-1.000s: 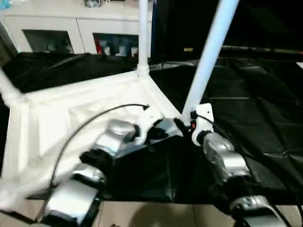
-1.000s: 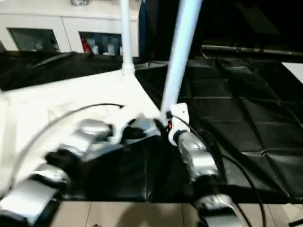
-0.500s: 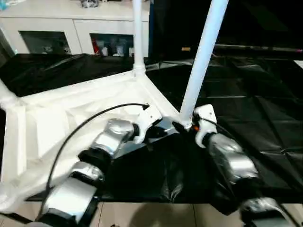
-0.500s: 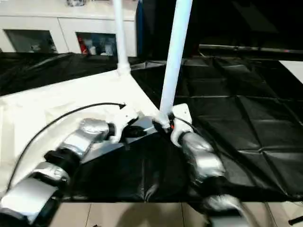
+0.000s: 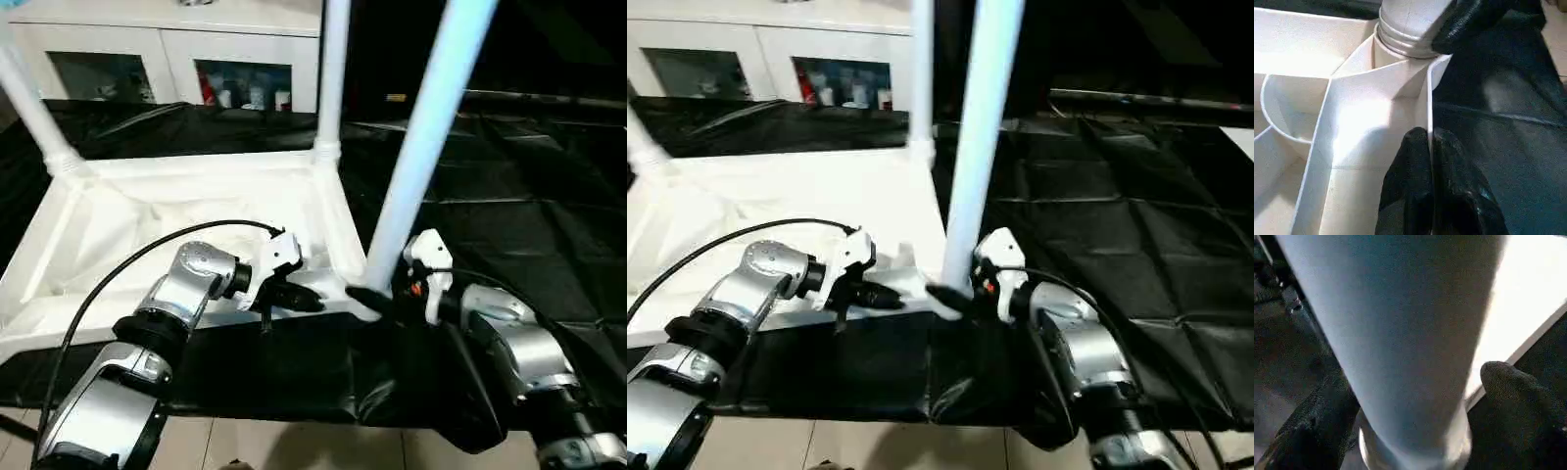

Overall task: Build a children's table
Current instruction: Rotate leg to tighten

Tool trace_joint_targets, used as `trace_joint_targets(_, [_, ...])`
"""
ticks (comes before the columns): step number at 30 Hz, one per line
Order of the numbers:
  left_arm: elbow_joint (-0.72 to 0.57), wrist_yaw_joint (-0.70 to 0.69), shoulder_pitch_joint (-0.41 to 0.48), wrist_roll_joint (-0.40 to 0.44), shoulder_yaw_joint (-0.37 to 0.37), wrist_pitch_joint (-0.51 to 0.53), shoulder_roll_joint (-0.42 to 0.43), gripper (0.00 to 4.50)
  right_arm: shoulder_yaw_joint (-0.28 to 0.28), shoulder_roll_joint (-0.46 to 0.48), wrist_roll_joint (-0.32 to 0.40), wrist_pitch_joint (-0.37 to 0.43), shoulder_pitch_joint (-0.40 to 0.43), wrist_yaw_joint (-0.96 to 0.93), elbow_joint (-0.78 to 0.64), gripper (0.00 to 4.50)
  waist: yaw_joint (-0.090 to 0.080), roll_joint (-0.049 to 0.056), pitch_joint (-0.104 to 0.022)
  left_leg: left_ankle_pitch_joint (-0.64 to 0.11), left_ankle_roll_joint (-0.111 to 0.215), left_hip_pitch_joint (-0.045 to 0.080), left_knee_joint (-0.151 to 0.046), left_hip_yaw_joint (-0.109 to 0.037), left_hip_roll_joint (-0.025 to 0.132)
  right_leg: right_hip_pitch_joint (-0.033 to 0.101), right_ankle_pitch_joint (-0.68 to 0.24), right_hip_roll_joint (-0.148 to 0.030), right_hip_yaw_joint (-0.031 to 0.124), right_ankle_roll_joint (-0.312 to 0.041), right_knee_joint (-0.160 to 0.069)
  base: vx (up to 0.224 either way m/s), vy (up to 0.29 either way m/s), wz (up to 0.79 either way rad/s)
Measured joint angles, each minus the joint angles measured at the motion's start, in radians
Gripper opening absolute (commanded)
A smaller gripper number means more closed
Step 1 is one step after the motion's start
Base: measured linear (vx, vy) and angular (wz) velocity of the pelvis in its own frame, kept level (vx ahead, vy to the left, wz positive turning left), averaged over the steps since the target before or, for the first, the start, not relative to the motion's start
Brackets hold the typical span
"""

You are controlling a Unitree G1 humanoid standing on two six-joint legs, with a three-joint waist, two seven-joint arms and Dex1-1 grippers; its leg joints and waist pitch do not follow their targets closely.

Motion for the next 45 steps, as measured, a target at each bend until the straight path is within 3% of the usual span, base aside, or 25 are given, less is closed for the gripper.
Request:
trace_joint_targets(9, [-0.024, -0.006, 0.011, -0.002, 0.001, 0.013, 0.006, 0.0, 0.034, -0.012, -0.009, 0.002, 0.003, 0.027, -0.003, 3.92, -0.001, -0.001, 0.0, 0.0, 0.0, 0.0, 0.0, 0.0, 0.0, 0.0, 0.0, 0.0, 0.0, 0.0, 0.0, 0.0, 0.0, 0.0])
trace_joint_targets(21, [-0.027, -0.004, 0.013, -0.002, 0.001, 0.014, 0.006, 0.0, 0.04, -0.022, -0.023, -0.003, 0.002, 0.025, -0.001, 2.83, -0.002, -0.001, 0.001, 0.0, 0.0, 0.0, 0.001, 0.0, 0.0, 0.0, 0.0, 0.0, 0.0, 0.0, 0.001, 0.0, 0.0, 0.0])
trace_joint_targets(28, [-0.027, 0.02, 0.017, -0.004, 0.005, 0.014, 0.001, 0.0, 0.026, 0.014, -0.016, 0.002, 0.003, -0.022, 0.014, 2.71, -0.007, -0.001, 0.001, 0.0, 0.0, 0.0, 0.003, 0.0, 0.0, 0.0, 0.0, 0.0, 0.0, 0.0, 0.003, 0.0, 0.0, 0.0])
trace_joint_targets(30, [-0.012, 0.08, 0.012, 0.008, 0.012, 0.008, -0.021, 0.0, 0.006, 0.055, -0.022, -0.001, 0.003, -0.096, 0.036, 2.71, -0.014, -0.002, 0.0, 0.0, 0.0, 0.003, 0.004, 0.0, 0.0, 0.003, 0.001, 0.0, 0.001, -0.001, 0.003, 0.0, 0.0, 0.0])
trace_joint_targets(33, [0.052, 0.282, -0.029, 0.054, 0.024, 0.02, -0.116, 0.0, -0.069, 0.184, -0.068, 0.007, -0.02, -0.391, 0.102, 2.71, -0.018, -0.001, -0.002, 0.001, -0.001, 0.008, 0.004, 0.0, -0.001, 0.007, 0.003, -0.001, 0.003, -0.003, 0.002, 0.0, 0.0, 0.0])
trace_joint_targets(38, [0.093, 0.508, -0.055, 0.092, 0.03, 0.068, -0.234, 0.0, -0.152, 0.291, -0.089, 0.023, -0.111, -0.686, 0.224, 2.71, -0.021, 0.002, -0.004, 0.0, -0.001, 0.021, 0.003, 0.001, -0.004, 0.018, -0.002, -0.001, 0.007, 0.006, 0.0, 0.0, 0.0, 0.0])
trace_joint_targets(45, [0.122, 0.556, -0.065, 0.103, 0.022, 0.043, -0.259, 0.0, -0.158, 0.298, -0.115, -0.022, -0.138, -0.726, 0.279, 2.71, -0.019, 0.008, -0.008, 0.0, -0.001, 0.021, -0.001, 0.001, -0.004, 0.018, -0.002, 0.0, 0.007, 0.006, -0.001, 0.0, 0.0, 0.0])
